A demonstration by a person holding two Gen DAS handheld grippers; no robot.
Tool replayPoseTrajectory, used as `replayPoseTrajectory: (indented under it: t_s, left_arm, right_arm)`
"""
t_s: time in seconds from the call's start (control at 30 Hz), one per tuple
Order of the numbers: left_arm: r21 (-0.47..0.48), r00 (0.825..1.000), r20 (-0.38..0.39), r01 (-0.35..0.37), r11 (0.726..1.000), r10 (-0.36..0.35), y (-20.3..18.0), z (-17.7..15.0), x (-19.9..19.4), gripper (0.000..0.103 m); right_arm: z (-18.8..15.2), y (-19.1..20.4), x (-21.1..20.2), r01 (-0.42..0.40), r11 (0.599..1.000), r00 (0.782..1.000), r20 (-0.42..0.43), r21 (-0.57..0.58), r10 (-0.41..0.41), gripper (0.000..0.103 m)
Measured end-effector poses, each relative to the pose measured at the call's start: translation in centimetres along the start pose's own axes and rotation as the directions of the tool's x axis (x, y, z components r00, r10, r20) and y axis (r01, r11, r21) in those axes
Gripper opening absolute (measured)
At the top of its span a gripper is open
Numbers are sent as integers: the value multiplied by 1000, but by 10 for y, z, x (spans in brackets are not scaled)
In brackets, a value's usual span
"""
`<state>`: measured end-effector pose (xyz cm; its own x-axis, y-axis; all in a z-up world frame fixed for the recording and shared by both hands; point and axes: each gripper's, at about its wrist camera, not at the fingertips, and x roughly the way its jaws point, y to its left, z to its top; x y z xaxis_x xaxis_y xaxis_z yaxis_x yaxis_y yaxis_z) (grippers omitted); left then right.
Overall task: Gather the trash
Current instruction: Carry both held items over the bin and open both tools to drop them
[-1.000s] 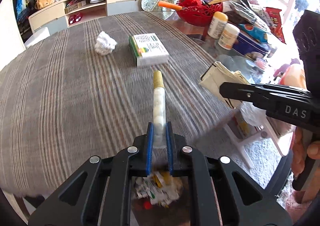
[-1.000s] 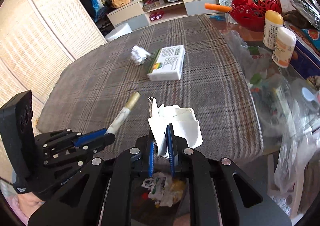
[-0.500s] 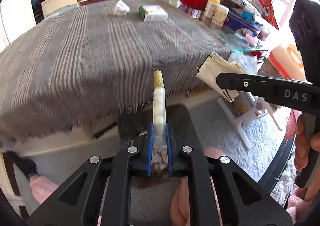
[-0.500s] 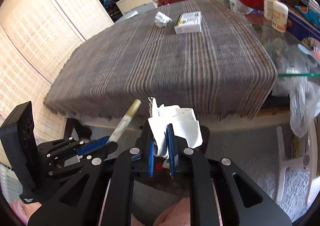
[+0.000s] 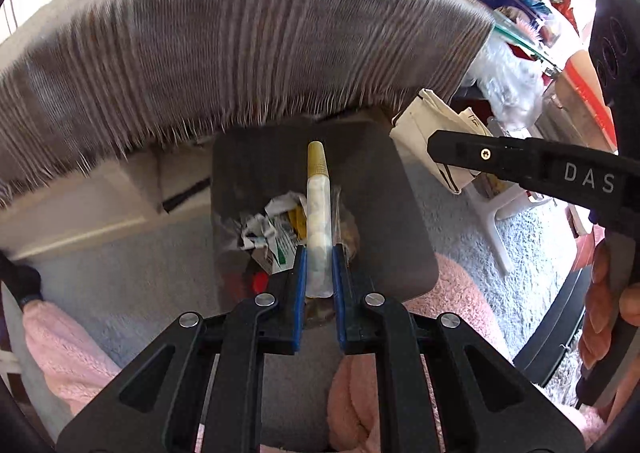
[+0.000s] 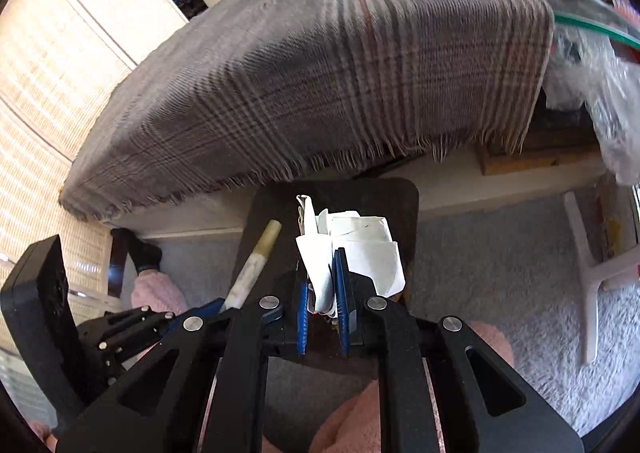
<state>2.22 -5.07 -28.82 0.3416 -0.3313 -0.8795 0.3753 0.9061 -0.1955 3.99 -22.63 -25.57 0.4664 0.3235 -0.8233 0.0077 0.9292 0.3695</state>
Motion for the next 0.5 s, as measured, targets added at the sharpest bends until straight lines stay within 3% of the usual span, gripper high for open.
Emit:
replayPoseTrajectory:
  t_s: [0.47, 0.5]
  left_arm:
    - [-78, 999, -46, 18, 997, -22, 13, -3, 33, 12]
    - [-80, 999, -48, 16, 997, -19, 13, -2, 32, 15]
  right_arm:
    - [-5, -9, 44, 29, 999, 996, -81, 40, -25, 16]
    - [-5, -8, 45, 34, 999, 996, -78, 36, -31, 16]
